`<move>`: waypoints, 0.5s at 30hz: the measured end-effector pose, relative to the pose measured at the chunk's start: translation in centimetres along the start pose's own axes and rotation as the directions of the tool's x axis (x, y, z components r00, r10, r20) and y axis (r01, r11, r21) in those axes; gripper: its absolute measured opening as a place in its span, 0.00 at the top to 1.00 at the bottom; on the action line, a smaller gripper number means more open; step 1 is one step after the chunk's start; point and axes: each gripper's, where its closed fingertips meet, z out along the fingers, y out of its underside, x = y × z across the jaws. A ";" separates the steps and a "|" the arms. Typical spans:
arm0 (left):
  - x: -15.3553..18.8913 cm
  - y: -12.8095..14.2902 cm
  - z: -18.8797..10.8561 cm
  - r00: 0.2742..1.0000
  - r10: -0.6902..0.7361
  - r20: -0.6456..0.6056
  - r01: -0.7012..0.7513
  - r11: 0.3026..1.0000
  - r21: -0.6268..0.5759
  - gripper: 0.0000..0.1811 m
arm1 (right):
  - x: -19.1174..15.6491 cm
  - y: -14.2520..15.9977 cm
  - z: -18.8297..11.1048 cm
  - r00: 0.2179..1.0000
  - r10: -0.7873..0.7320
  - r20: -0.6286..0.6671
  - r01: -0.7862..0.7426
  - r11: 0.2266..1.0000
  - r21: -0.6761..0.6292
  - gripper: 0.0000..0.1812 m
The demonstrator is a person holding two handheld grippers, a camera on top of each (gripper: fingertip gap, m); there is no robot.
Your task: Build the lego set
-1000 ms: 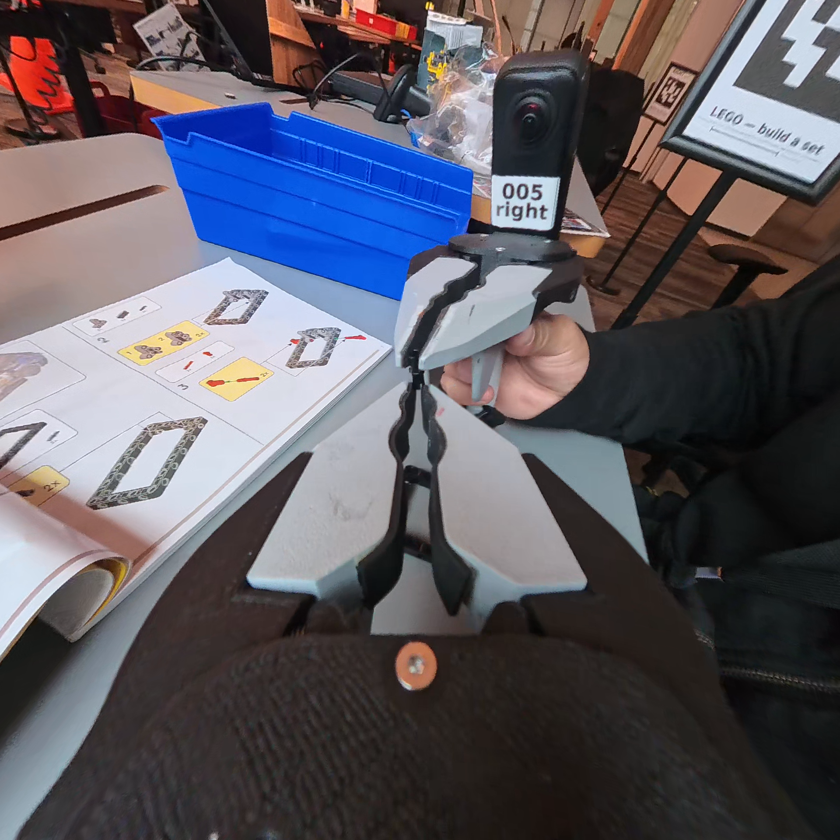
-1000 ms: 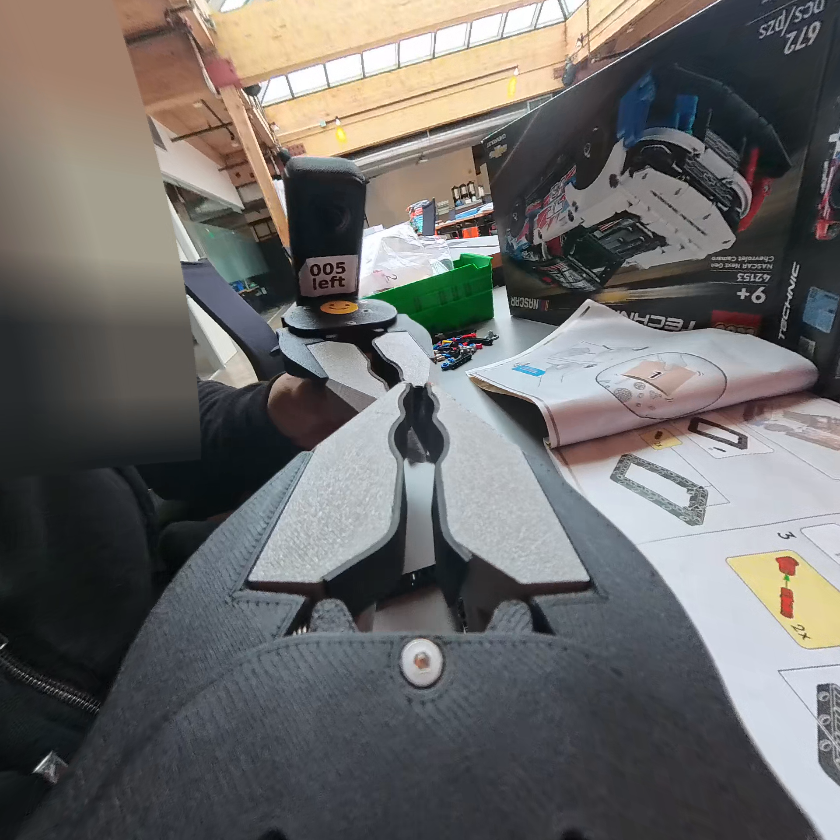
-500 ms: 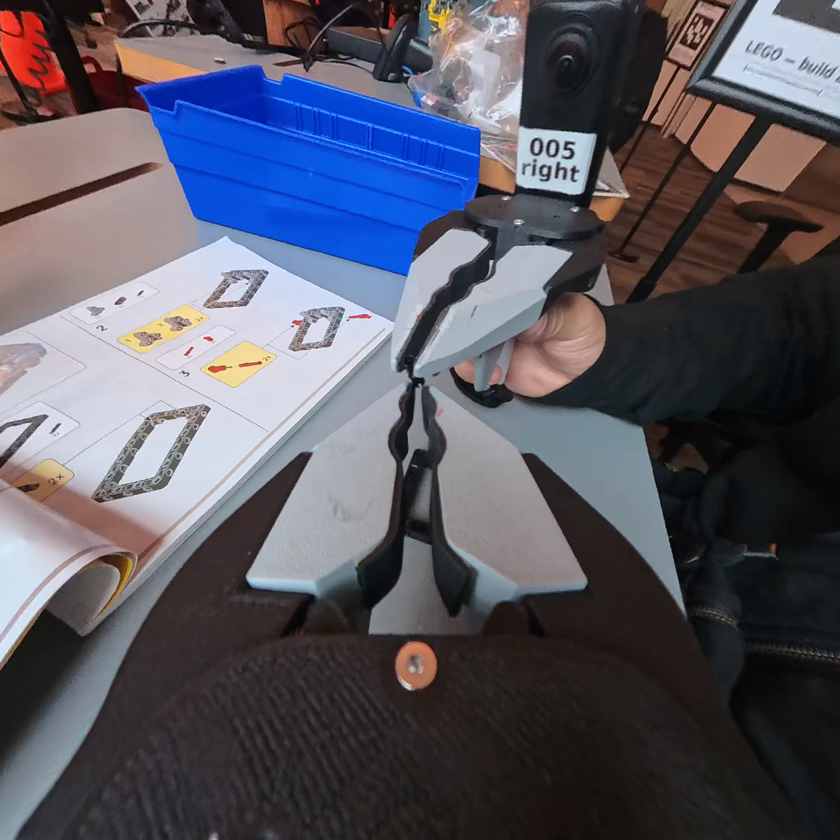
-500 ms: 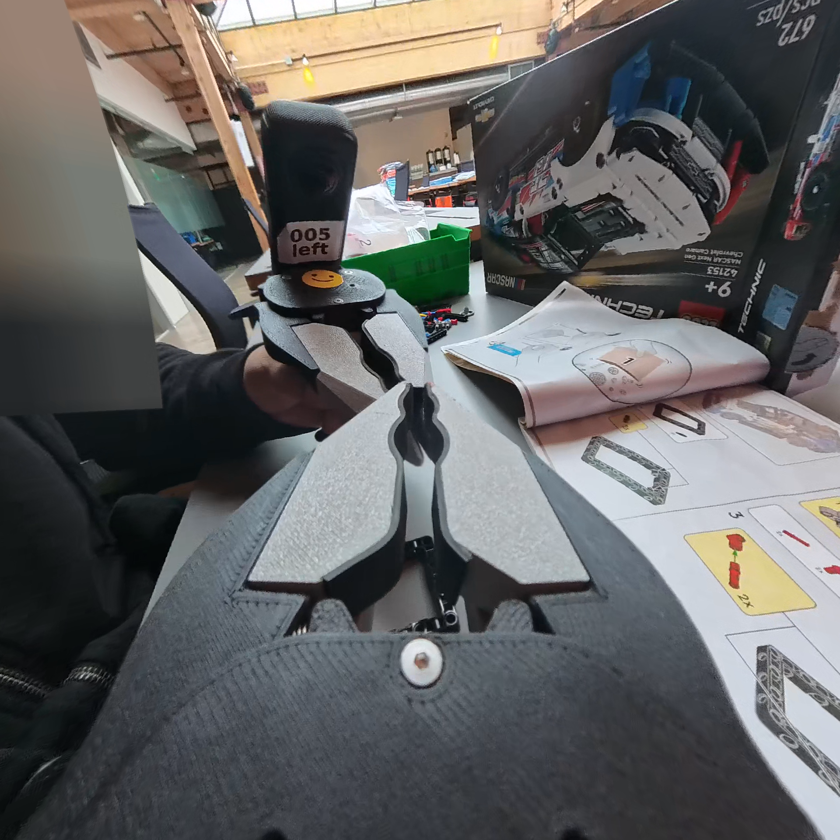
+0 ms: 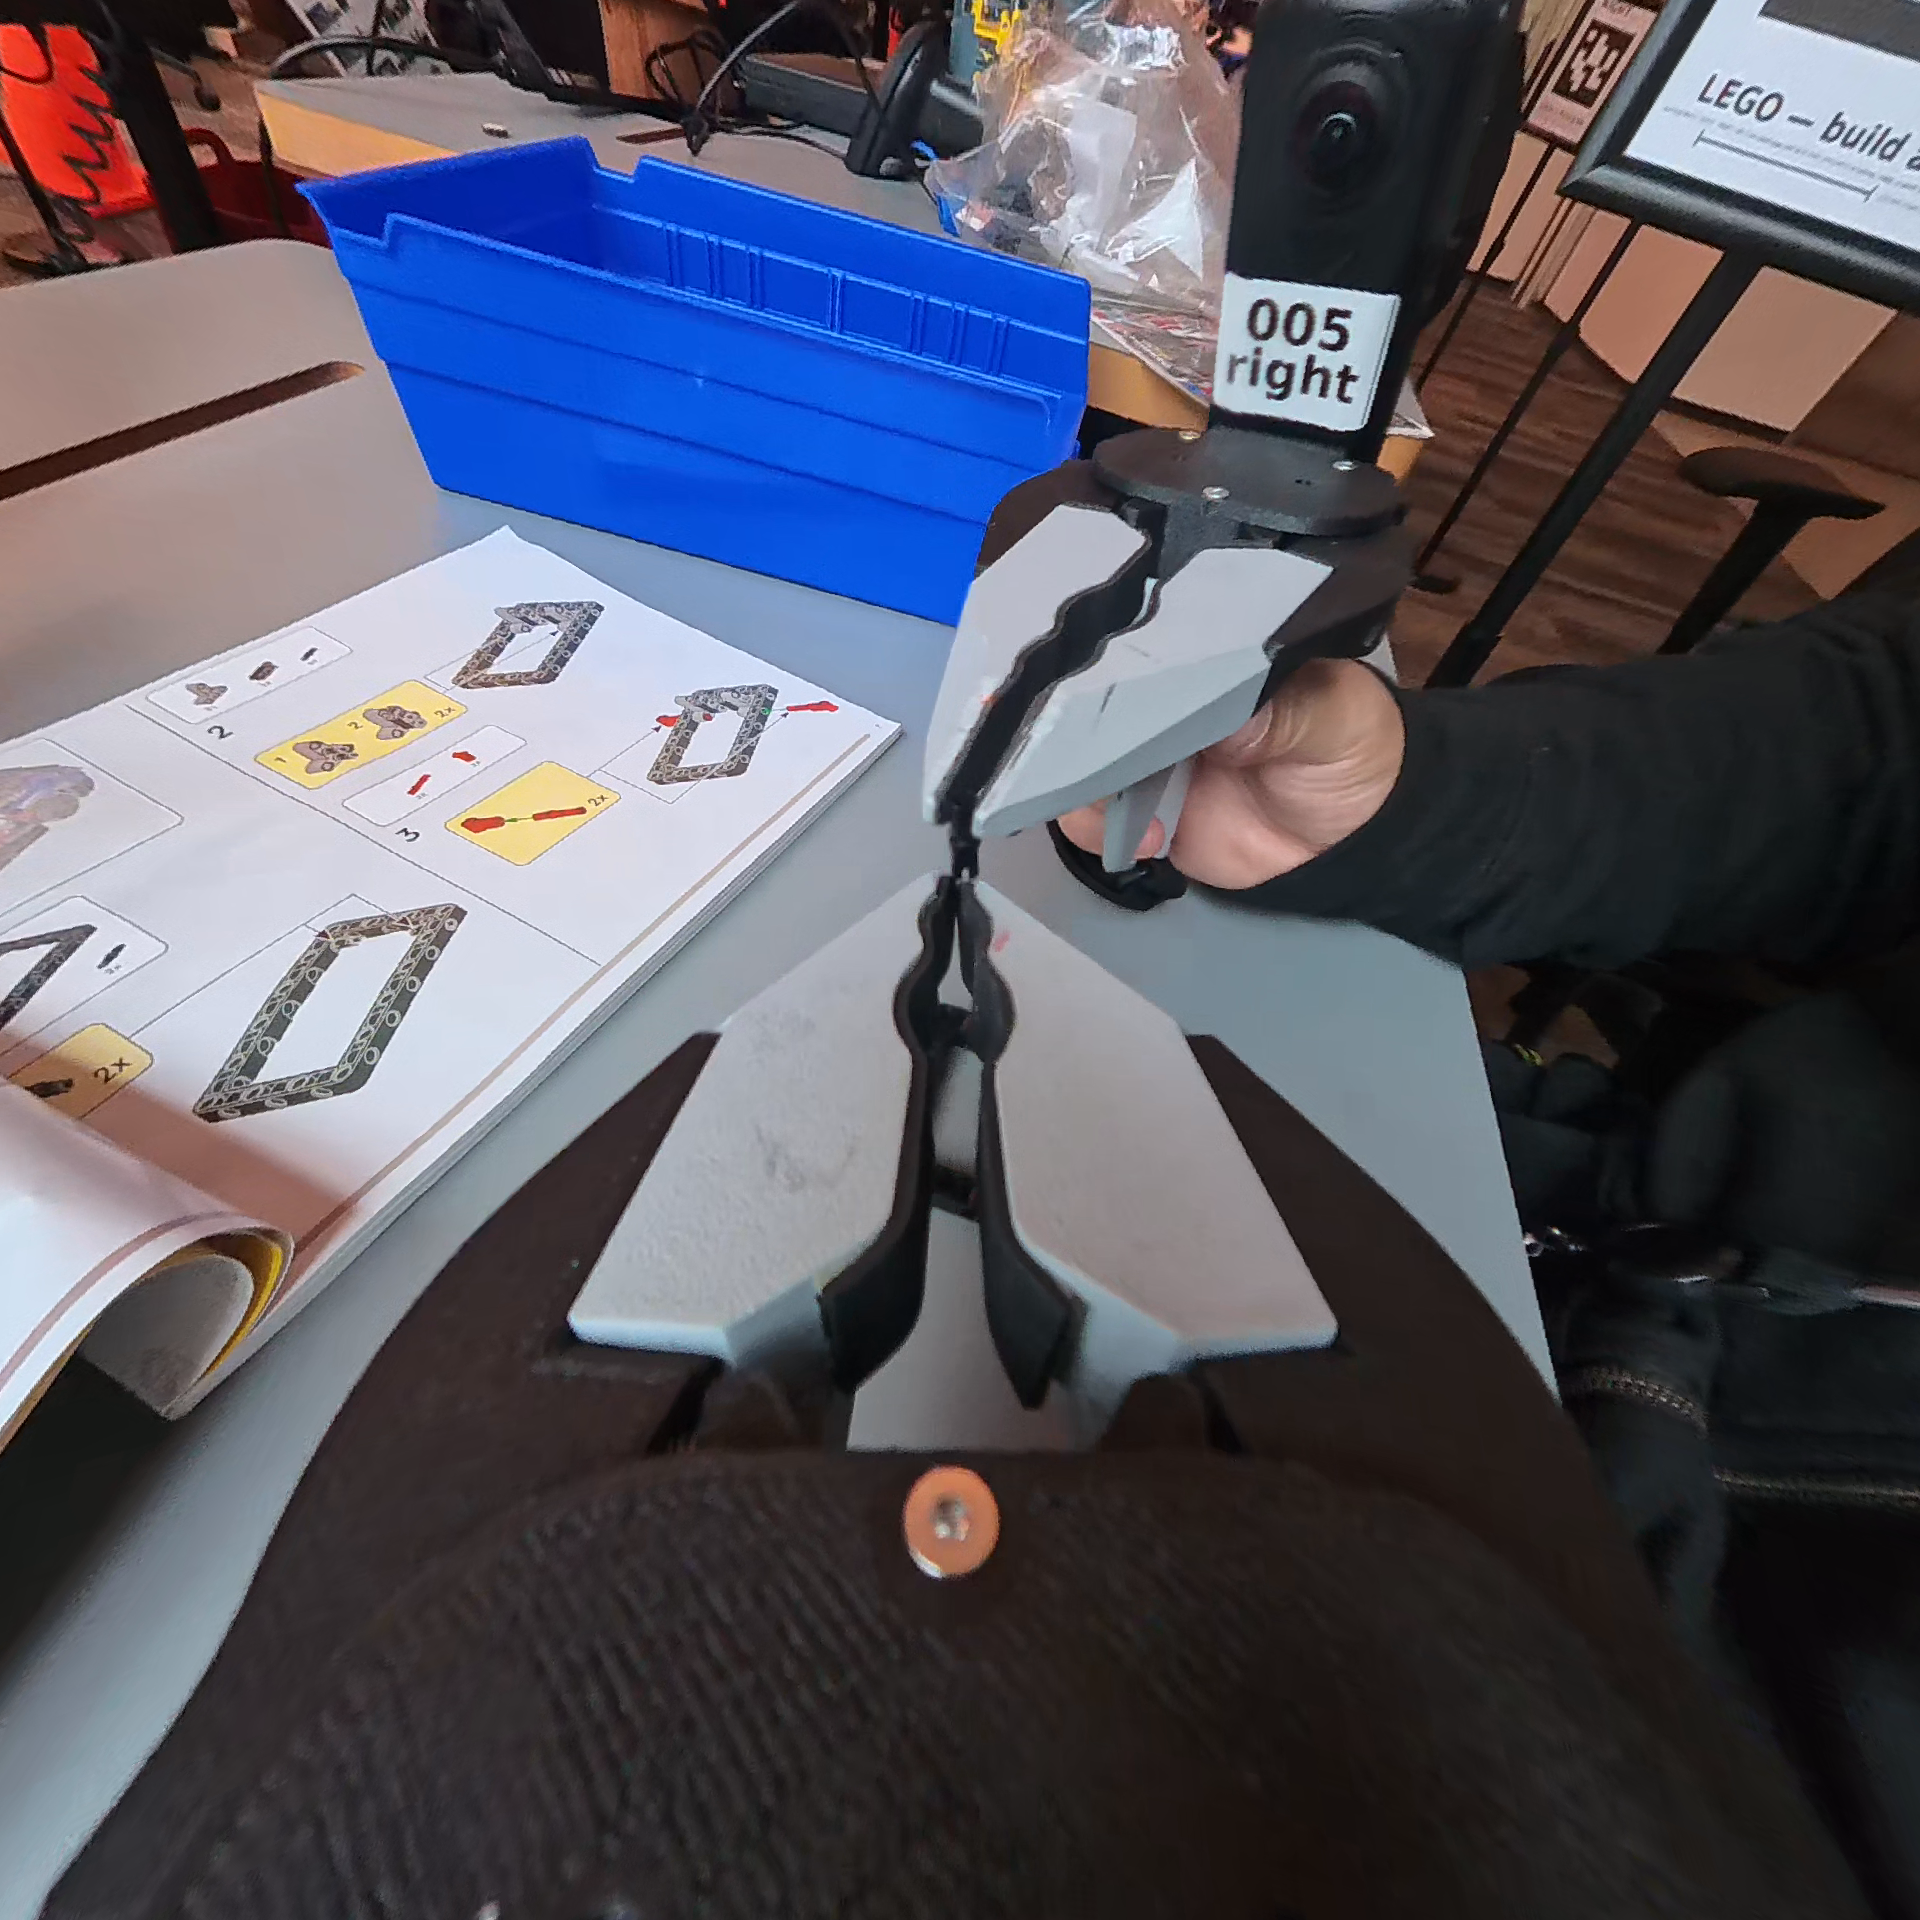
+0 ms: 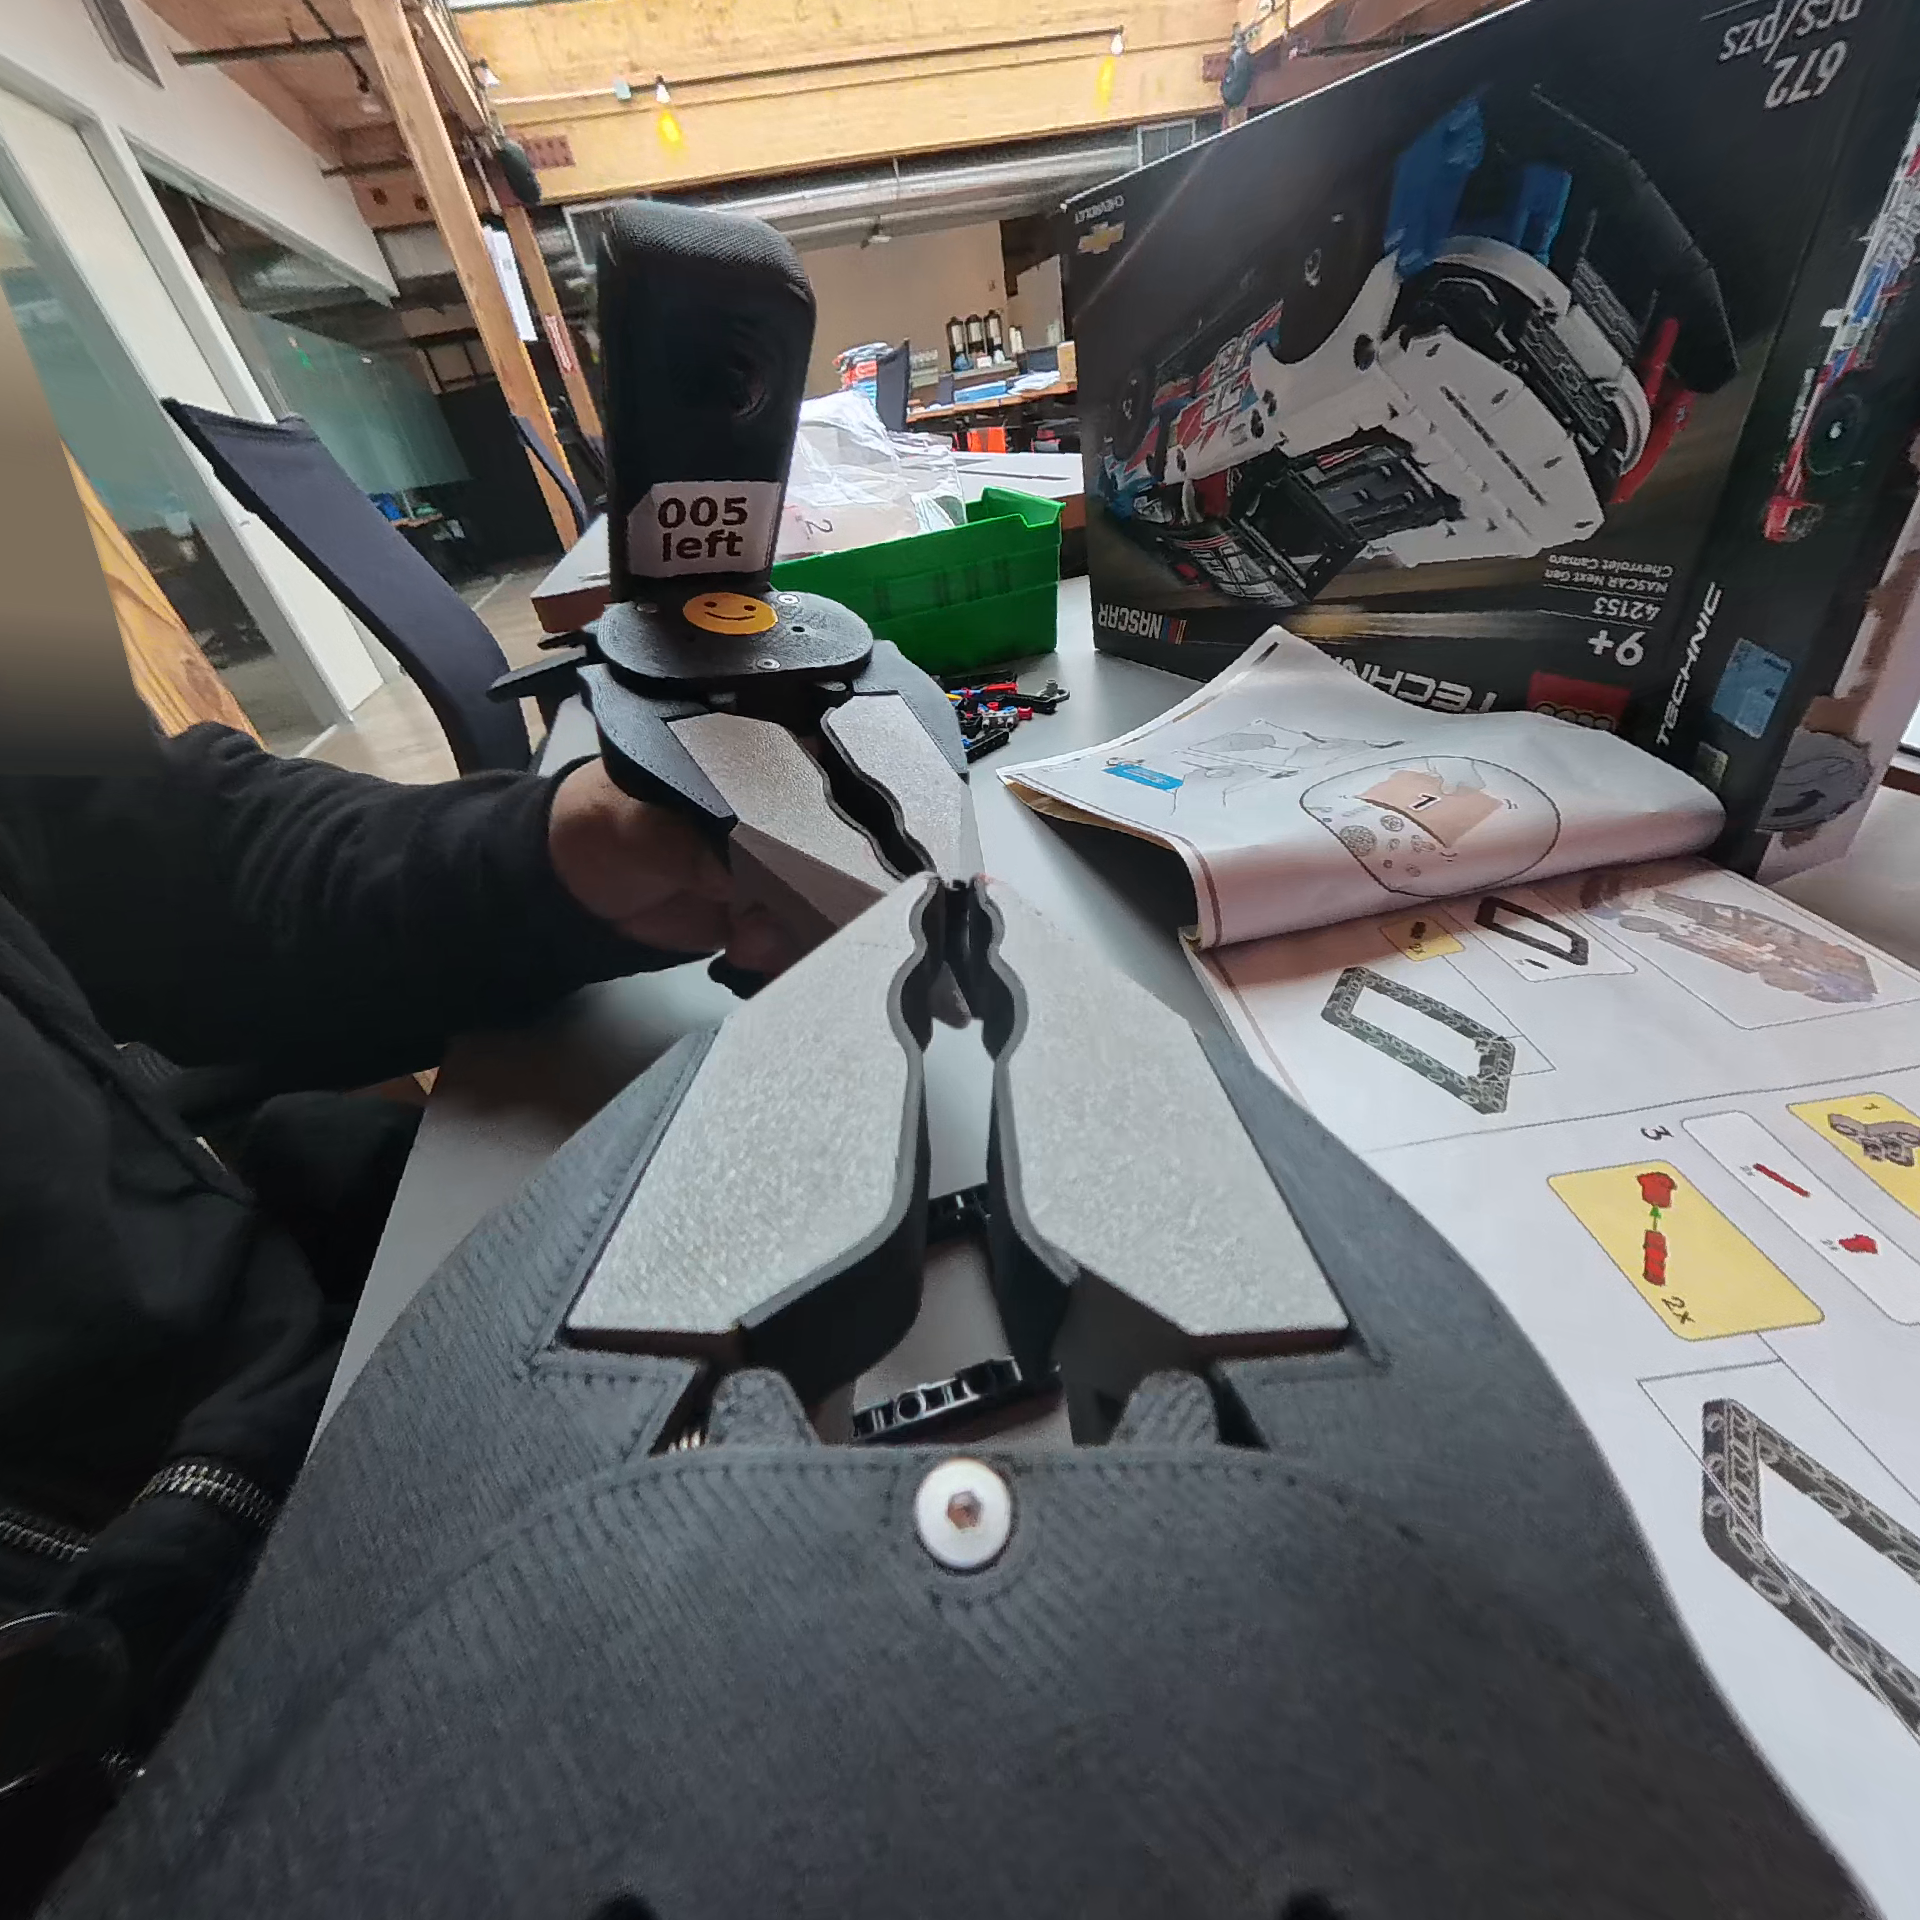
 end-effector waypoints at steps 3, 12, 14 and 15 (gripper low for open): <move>-0.4 0.1 -0.3 1.000 -0.010 0.006 0.010 1.000 0.017 1.00 | 0.0 0.0 -0.4 1.000 0.003 -0.001 -0.003 1.000 0.004 1.00; -0.6 0.8 0.2 0.997 0.062 0.056 -0.060 0.998 -0.030 0.92 | -0.1 0.2 -0.2 0.993 0.100 0.066 -0.101 0.995 0.011 1.00; 0.0 0.6 0.4 0.997 0.067 0.028 -0.067 0.998 -0.022 0.92 | 0.0 0.2 -0.2 0.991 0.115 0.072 -0.116 0.993 0.017 1.00; 0.3 0.4 0.4 0.998 0.063 0.015 -0.063 0.998 -0.011 0.92 | 0.1 0.1 -0.2 0.990 0.120 0.074 -0.121 0.992 0.018 1.00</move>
